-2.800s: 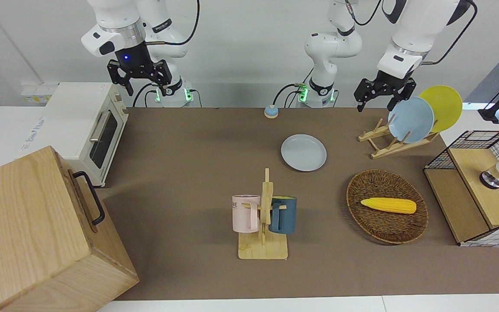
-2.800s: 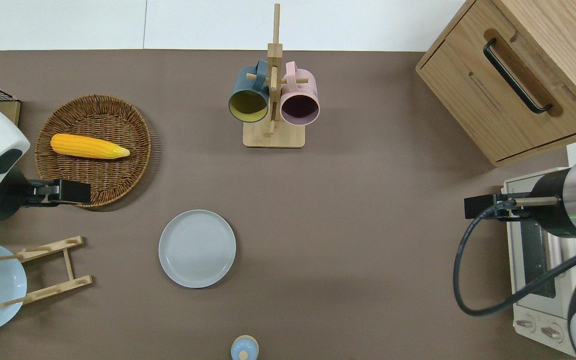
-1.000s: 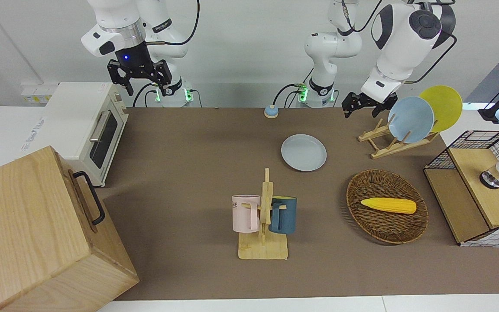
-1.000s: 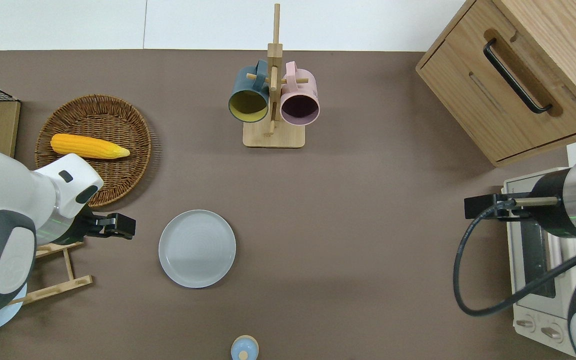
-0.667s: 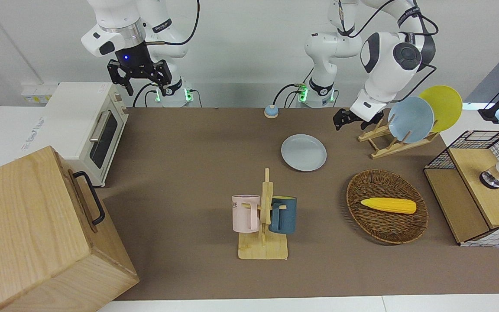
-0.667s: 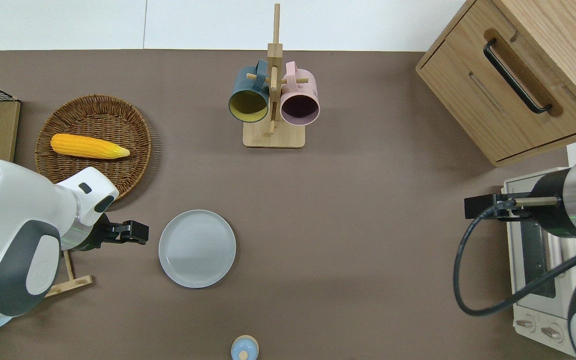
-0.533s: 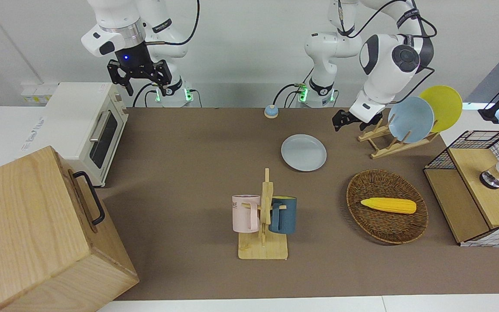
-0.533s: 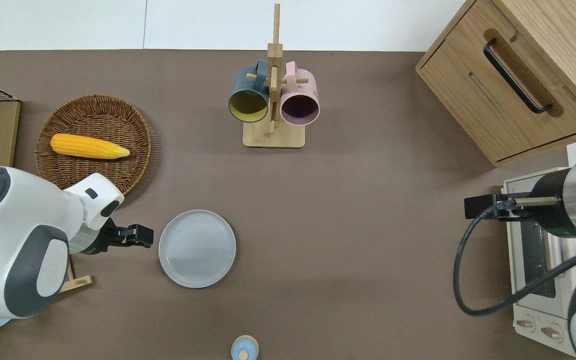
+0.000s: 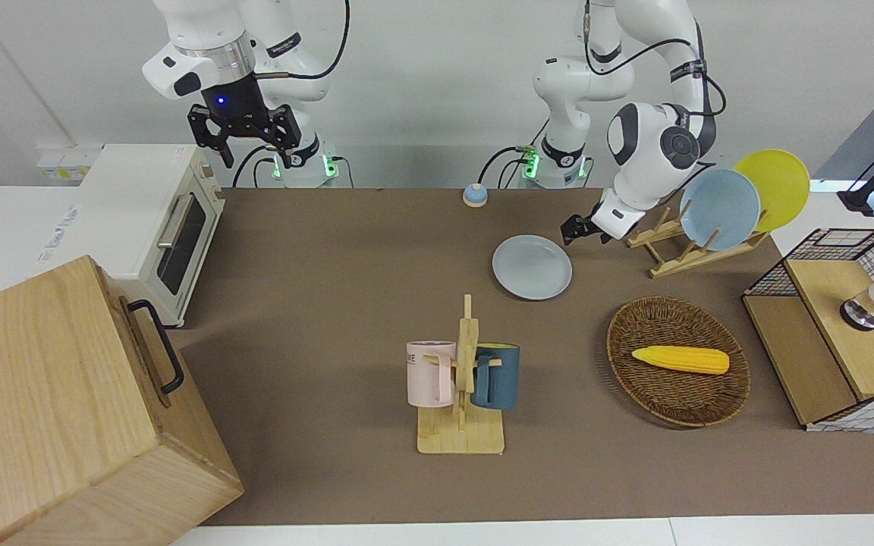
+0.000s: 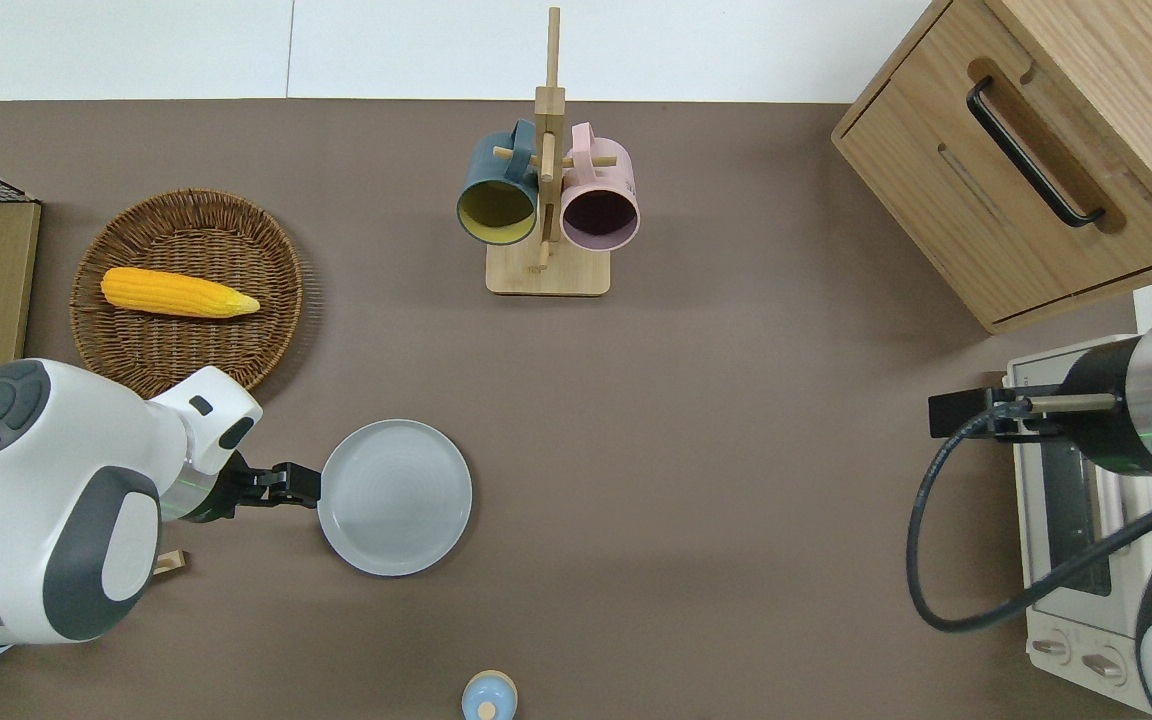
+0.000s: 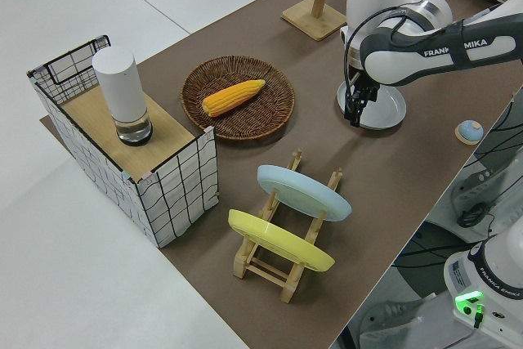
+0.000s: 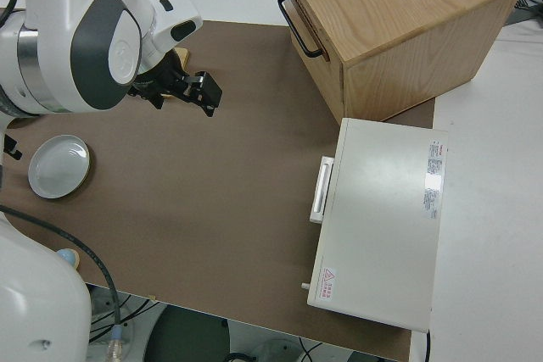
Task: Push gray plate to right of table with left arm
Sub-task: 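Move the left gripper toward the gray plate's edge nearest the basket, then push the gray plate with the left gripper away from the basket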
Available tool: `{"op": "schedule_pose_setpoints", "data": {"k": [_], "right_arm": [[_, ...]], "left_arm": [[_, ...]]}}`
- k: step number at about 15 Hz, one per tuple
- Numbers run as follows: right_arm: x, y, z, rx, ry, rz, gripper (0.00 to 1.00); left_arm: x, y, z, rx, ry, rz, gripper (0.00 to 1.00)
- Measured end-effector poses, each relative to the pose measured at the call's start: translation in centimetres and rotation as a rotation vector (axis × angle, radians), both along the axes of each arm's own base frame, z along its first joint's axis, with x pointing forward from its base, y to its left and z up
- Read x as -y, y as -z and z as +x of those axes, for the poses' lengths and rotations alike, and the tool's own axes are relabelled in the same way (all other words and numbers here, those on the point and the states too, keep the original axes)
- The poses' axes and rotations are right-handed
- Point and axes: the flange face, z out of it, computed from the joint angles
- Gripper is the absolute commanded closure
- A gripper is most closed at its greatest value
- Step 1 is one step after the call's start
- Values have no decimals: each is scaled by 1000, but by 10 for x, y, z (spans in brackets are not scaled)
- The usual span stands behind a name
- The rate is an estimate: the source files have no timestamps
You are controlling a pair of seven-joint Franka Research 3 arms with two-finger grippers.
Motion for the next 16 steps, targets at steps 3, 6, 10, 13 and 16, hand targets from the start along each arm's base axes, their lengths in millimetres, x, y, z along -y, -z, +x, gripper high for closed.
{"op": "schedule_pose_setpoints", "data": {"k": [3, 6, 10, 13, 16], "right_arm": [[0, 0, 0, 0, 0, 0, 7], [0, 0, 0, 0, 0, 0, 5], [0, 0, 0, 0, 0, 0, 5], [0, 0, 0, 0, 0, 0, 5], [0, 0, 0, 0, 0, 0, 5]], "left_arm": [[4, 14, -6, 6, -8, -6, 94], [8, 24, -9, 8, -3, -5, 186], [9, 42, -11, 11, -6, 1, 431], [10, 48, -12, 7, -5, 2, 767], [11, 48, -12, 7, -7, 3, 969]]}}
